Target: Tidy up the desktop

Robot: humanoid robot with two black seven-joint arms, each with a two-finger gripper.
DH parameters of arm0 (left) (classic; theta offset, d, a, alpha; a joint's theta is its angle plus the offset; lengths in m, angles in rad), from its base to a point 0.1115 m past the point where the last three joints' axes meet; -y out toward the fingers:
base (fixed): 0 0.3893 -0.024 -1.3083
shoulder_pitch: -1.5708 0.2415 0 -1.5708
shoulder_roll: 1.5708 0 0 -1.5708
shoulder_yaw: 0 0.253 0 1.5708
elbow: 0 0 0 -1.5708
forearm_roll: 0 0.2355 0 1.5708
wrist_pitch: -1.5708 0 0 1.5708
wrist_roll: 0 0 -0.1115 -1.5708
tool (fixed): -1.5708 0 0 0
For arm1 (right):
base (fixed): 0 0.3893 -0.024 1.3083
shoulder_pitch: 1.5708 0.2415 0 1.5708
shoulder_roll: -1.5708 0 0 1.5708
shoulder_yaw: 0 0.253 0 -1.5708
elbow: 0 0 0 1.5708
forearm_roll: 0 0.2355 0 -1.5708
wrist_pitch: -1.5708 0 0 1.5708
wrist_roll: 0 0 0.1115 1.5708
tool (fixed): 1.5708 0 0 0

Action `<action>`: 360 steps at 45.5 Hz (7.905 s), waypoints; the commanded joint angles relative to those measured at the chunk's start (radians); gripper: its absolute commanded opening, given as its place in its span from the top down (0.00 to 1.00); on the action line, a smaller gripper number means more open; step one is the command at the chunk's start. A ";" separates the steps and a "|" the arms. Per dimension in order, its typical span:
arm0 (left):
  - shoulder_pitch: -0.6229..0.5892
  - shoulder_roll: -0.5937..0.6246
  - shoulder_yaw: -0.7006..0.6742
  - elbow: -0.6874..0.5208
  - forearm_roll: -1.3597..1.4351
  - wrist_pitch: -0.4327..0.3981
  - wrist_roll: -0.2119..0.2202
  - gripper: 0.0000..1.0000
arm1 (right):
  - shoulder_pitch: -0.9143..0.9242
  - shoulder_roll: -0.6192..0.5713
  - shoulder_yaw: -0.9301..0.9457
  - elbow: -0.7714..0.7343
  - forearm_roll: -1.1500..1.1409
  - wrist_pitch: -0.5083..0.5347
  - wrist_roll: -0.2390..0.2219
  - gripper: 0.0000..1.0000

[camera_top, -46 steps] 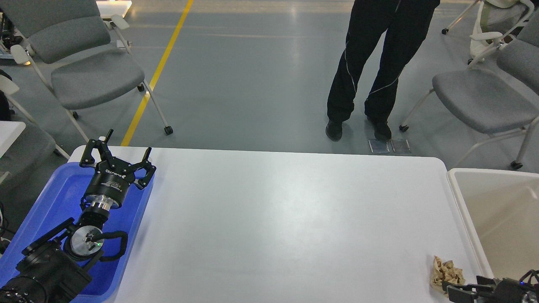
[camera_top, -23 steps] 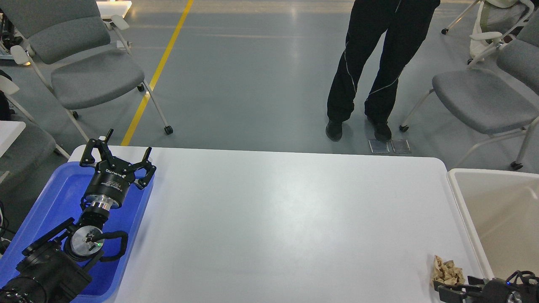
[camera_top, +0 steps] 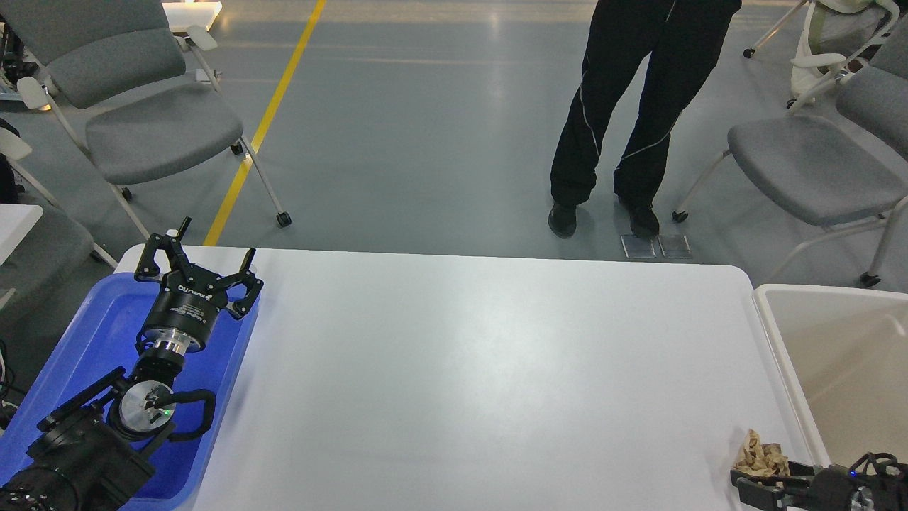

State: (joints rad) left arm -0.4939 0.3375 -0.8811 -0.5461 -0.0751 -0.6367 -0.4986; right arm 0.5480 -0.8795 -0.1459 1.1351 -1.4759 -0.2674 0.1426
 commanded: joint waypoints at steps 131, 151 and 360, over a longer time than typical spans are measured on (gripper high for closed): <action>0.001 0.002 0.001 0.000 0.000 -0.001 0.000 0.00 | 0.695 -0.650 0.042 0.379 0.109 0.505 0.117 1.00; 0.001 0.000 0.001 0.000 0.000 -0.001 0.000 0.00 | 0.616 -0.628 -0.018 0.244 0.468 0.383 0.118 1.00; 0.001 0.000 -0.001 0.000 -0.002 0.003 0.000 0.00 | -0.212 0.419 1.469 -0.462 1.122 0.429 0.118 0.00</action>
State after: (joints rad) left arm -0.4923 0.3375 -0.8818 -0.5460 -0.0766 -0.6335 -0.4985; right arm 0.3858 -0.5965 1.0080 0.5089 -0.0815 0.1628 0.2599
